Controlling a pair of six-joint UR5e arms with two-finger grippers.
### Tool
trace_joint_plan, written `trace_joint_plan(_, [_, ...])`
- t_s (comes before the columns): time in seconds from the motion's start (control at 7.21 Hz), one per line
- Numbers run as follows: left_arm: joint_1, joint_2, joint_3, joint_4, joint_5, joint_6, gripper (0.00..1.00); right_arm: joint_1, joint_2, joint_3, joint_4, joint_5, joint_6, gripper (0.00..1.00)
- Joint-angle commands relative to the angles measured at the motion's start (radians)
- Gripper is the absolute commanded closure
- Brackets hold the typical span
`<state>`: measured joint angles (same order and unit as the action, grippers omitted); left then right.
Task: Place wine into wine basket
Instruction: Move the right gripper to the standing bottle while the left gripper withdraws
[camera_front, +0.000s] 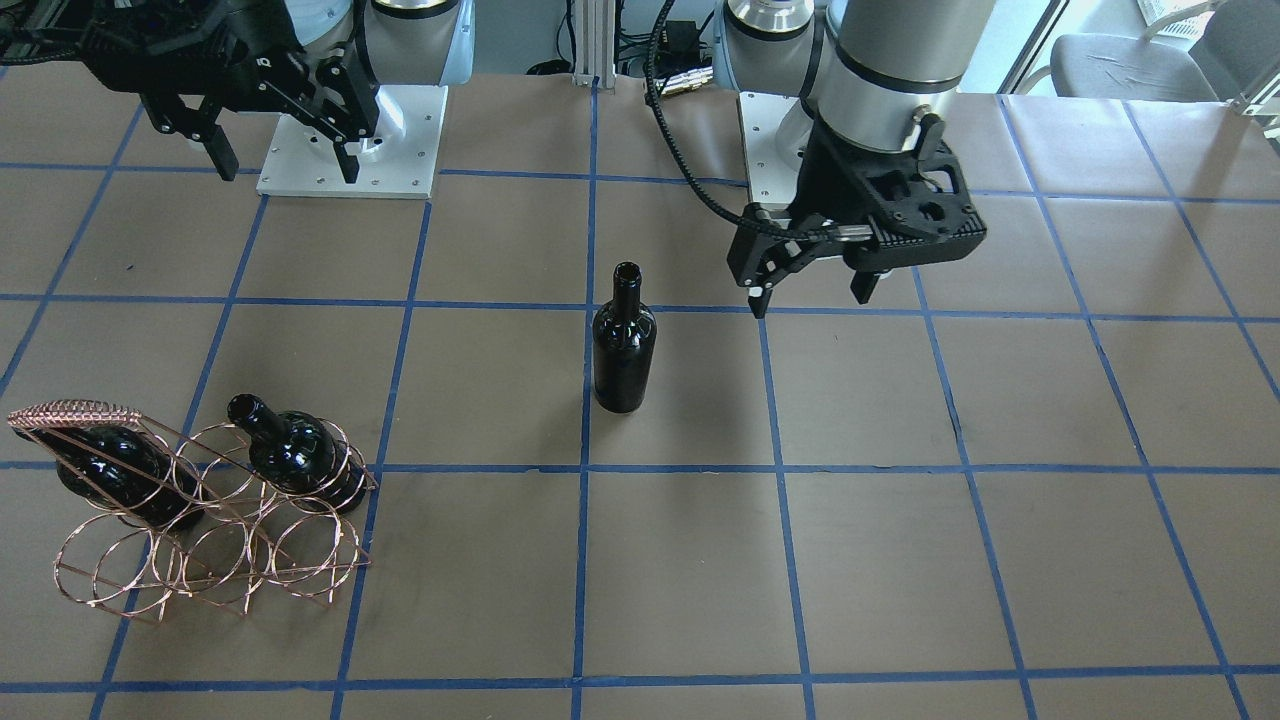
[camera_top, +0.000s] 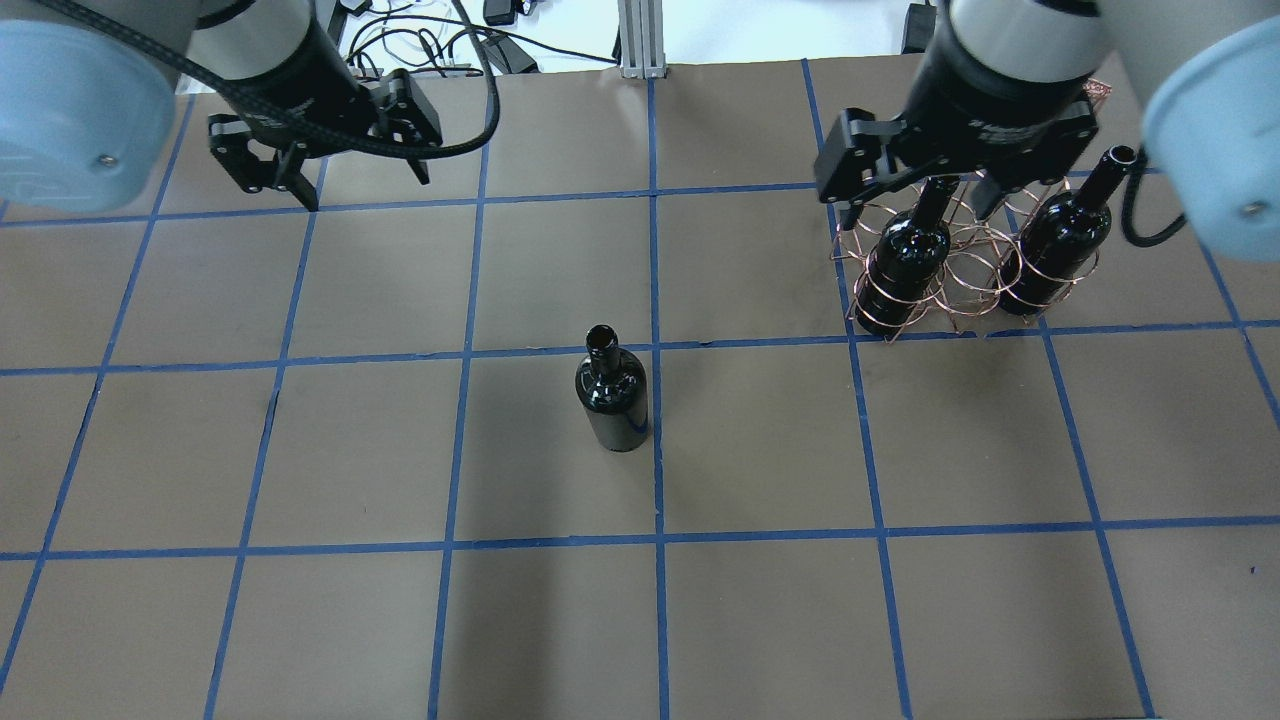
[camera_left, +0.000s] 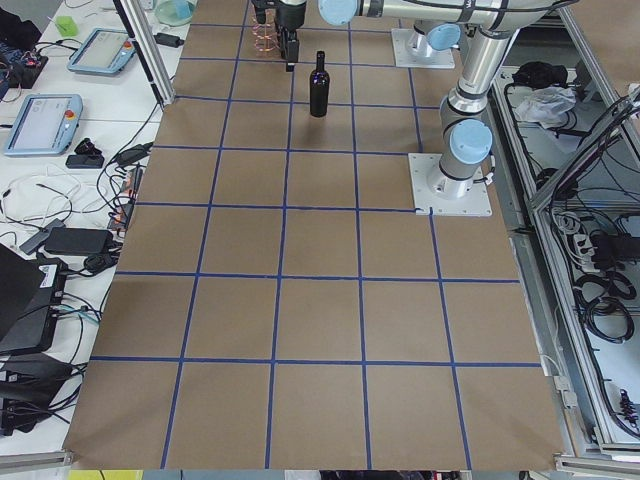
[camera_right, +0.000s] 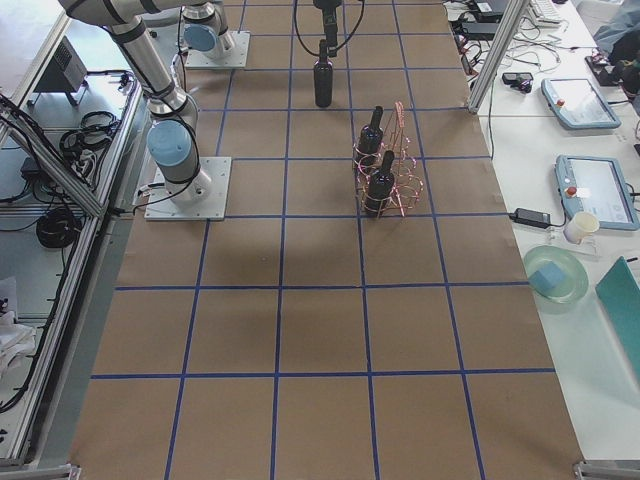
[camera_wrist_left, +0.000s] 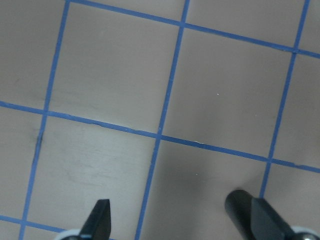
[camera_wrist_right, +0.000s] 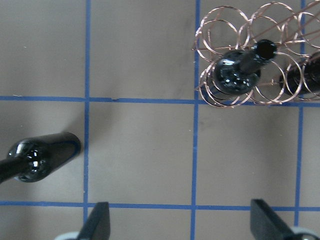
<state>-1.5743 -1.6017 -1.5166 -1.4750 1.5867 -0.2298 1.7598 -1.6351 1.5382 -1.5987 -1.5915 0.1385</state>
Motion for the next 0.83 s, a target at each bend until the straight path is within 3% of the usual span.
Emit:
trace_joint_plan(0.0, [0.110, 0.032, 0.001, -0.059, 0.019, 0.134, 0.00, 0.221, 0.119, -0.018, -0.096, 0.005, 0.251, 0.00])
trace_joint_plan(0.28, [0.167, 0.054, -0.007, -0.090, 0.064, 0.139, 0.00, 0.350, 0.243, -0.064, -0.132, 0.008, 0.422, 0.00])
trace_joint_plan(0.69, [0.171, 0.071, -0.017, -0.125, 0.065, 0.145, 0.00, 0.369, 0.308, -0.037, -0.150, 0.021, 0.426, 0.01])
